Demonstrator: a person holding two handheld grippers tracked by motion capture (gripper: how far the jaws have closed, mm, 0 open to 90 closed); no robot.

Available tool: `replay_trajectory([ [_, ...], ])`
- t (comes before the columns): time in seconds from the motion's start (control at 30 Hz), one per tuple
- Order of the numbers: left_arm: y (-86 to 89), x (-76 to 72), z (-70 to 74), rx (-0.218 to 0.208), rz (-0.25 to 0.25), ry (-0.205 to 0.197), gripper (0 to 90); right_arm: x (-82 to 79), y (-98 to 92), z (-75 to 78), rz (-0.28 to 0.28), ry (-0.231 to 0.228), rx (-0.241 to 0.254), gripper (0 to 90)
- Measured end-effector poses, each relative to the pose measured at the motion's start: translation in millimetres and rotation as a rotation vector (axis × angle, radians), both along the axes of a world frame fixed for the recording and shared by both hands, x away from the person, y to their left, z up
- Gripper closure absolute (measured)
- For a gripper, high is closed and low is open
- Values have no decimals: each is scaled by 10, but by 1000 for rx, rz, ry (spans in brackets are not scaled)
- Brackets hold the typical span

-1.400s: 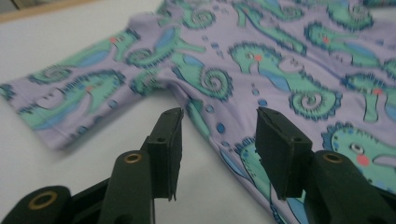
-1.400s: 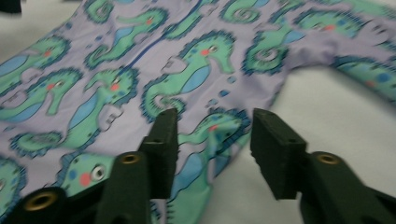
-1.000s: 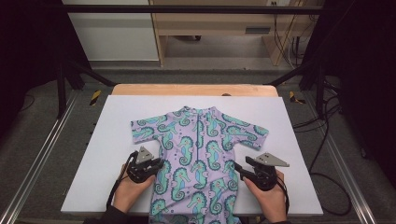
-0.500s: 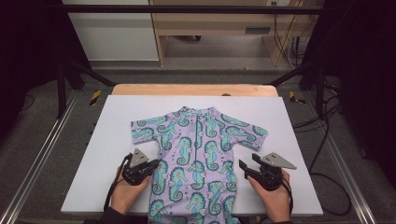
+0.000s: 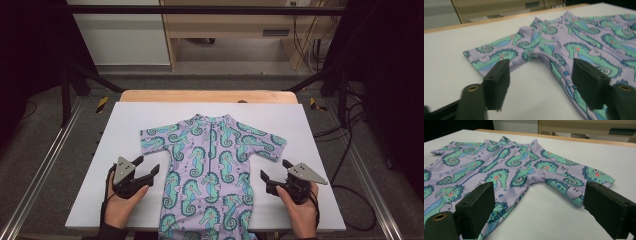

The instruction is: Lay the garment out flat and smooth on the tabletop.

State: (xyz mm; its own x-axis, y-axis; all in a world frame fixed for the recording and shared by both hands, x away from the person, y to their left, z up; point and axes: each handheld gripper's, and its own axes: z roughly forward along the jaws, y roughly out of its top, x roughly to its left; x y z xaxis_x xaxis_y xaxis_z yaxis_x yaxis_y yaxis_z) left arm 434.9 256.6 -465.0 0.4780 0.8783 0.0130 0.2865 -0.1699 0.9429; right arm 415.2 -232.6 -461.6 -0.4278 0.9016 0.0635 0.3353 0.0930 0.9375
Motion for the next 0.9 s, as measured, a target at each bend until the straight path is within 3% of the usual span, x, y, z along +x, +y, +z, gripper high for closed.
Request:
replay_trajectory([
  [0.1, 58, -37, 56, -23, 4, -45, 210, -20, -81, 31, 34, -19, 21, 125],
  [0.33, 213, -121, 169, -87, 7, -101, 62, -54, -221, 47, -8, -74, 1, 115],
  [0.47, 352, -197, 185, -102, 3, -122, 38, -61, -290, 12, -30, -113, -8, 106],
  [0.57, 459, -250, 158, -113, 9, -140, 30, -70, -341, -30, -46, -171, -18, 107],
  [0.63, 527, -276, 136, -132, 19, -139, 29, -69, -367, -65, -33, -206, -4, 97],
  [0.77, 614, -359, 56, -163, 31, -128, 30, -55, -369, -103, 23, -203, 15, 53],
  [0.9, 635, -456, 29, -193, 26, -136, 29, -80, -318, -94, 54, -229, 4, 44],
])
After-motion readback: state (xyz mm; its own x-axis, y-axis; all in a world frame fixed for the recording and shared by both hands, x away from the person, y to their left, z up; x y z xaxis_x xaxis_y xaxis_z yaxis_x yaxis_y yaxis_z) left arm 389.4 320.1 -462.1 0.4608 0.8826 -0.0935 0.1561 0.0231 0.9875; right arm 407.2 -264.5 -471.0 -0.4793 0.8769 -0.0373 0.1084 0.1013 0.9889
